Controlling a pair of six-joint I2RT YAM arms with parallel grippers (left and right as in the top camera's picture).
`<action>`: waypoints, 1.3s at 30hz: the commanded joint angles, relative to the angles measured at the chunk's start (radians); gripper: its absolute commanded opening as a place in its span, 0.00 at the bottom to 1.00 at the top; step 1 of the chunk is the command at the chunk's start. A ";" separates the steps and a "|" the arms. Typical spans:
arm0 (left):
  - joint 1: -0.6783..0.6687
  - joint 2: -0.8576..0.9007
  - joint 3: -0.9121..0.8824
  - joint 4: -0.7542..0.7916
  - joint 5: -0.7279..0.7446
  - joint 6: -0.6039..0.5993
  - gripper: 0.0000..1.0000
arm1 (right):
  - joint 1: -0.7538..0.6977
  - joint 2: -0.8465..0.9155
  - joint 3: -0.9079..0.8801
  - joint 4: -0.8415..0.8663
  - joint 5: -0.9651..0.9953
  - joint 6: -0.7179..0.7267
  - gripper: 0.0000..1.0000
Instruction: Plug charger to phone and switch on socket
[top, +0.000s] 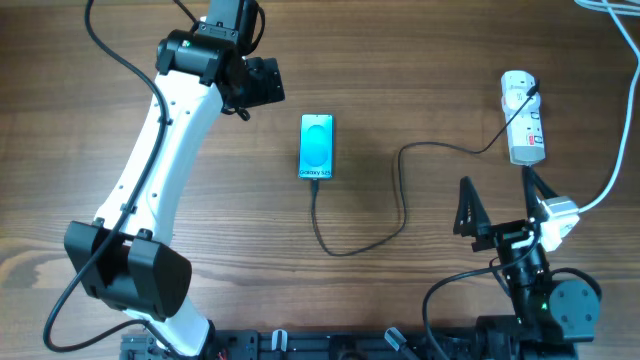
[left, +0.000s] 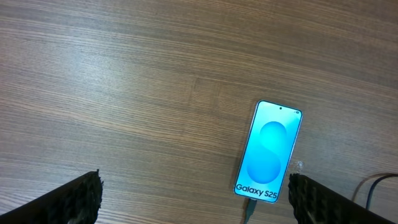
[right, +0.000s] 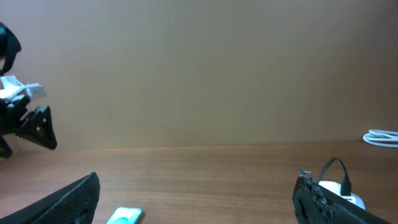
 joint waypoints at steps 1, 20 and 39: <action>0.004 0.009 -0.005 0.003 -0.009 -0.013 1.00 | 0.006 -0.042 -0.036 0.012 0.028 -0.038 1.00; 0.004 0.009 -0.005 0.003 -0.009 -0.013 1.00 | 0.013 -0.097 -0.151 0.124 0.052 -0.117 1.00; 0.004 0.009 -0.005 0.003 -0.009 -0.013 1.00 | 0.013 -0.097 -0.157 0.187 0.106 -0.139 1.00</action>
